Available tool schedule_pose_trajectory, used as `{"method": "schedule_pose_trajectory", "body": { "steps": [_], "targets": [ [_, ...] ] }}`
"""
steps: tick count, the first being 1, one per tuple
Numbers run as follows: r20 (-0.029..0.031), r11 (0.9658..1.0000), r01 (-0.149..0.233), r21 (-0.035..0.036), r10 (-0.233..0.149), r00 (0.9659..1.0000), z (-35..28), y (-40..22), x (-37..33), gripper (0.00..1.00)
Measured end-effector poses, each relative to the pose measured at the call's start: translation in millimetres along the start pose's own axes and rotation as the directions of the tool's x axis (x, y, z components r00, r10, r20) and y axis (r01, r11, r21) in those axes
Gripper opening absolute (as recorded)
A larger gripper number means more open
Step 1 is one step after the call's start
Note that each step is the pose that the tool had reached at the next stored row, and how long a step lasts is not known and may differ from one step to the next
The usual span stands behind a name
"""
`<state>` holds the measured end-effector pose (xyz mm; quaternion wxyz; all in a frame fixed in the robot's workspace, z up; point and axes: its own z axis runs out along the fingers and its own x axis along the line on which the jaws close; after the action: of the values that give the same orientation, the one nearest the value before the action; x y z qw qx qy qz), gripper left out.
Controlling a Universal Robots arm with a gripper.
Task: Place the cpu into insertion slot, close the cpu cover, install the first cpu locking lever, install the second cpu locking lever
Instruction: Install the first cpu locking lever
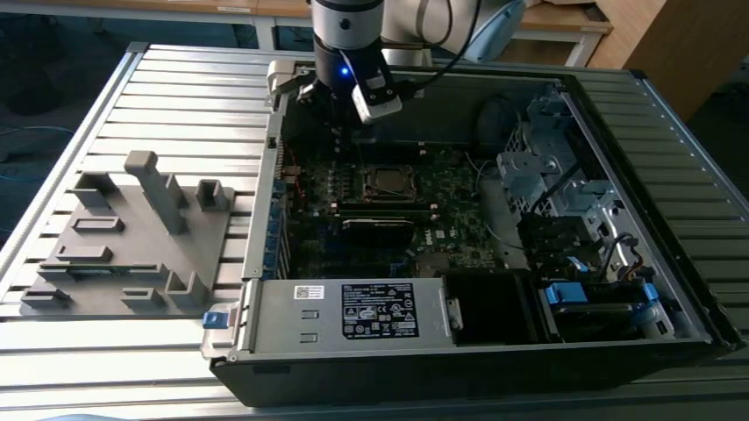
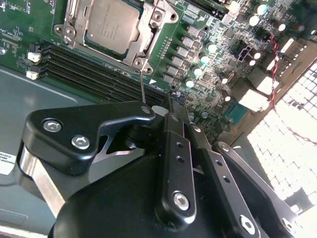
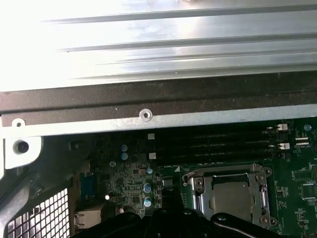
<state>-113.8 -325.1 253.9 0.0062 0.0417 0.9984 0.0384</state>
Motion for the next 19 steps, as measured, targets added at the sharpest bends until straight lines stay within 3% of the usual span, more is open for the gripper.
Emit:
{"method": "schedule_pose_trajectory", "body": {
  "steps": [19],
  "targets": [
    [-0.0002, 1.0000, 0.000, -0.0028, 0.000, 1.0000, 0.6, 5.8, 0.9, 0.10]
  ]
}}
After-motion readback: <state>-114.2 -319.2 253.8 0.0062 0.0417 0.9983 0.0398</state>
